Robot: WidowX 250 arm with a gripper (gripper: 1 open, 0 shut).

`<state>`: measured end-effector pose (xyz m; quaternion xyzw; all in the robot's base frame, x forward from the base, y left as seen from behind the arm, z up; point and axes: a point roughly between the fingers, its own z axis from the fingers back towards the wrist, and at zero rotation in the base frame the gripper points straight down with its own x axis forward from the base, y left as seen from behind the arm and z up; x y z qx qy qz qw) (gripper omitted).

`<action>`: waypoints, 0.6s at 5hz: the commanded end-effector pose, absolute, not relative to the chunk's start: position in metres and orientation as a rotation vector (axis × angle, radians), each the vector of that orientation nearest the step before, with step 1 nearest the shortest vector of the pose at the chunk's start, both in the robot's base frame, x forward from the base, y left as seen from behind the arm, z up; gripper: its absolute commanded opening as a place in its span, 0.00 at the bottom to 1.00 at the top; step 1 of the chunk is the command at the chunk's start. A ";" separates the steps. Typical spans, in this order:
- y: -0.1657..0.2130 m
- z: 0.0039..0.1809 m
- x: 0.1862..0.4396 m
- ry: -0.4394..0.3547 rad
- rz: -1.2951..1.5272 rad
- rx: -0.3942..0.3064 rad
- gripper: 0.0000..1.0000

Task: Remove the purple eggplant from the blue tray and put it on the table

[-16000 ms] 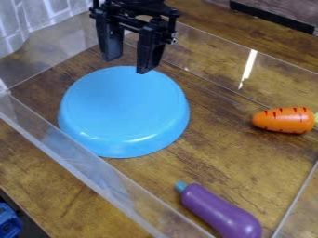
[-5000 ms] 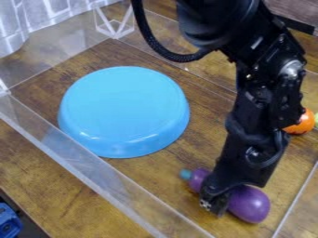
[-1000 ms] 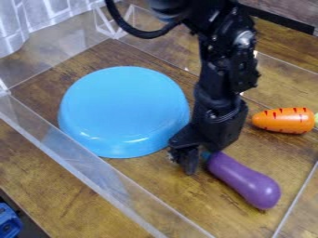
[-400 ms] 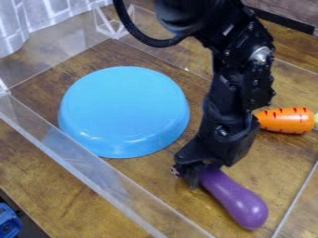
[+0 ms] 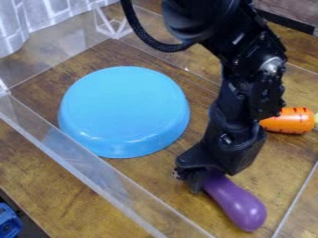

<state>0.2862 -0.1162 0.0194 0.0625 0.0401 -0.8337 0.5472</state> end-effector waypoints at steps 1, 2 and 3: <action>-0.097 0.028 0.292 0.073 -1.960 0.159 1.00; -0.084 0.027 0.294 0.072 -1.930 0.159 1.00; -0.072 0.027 0.296 0.069 -1.900 0.159 1.00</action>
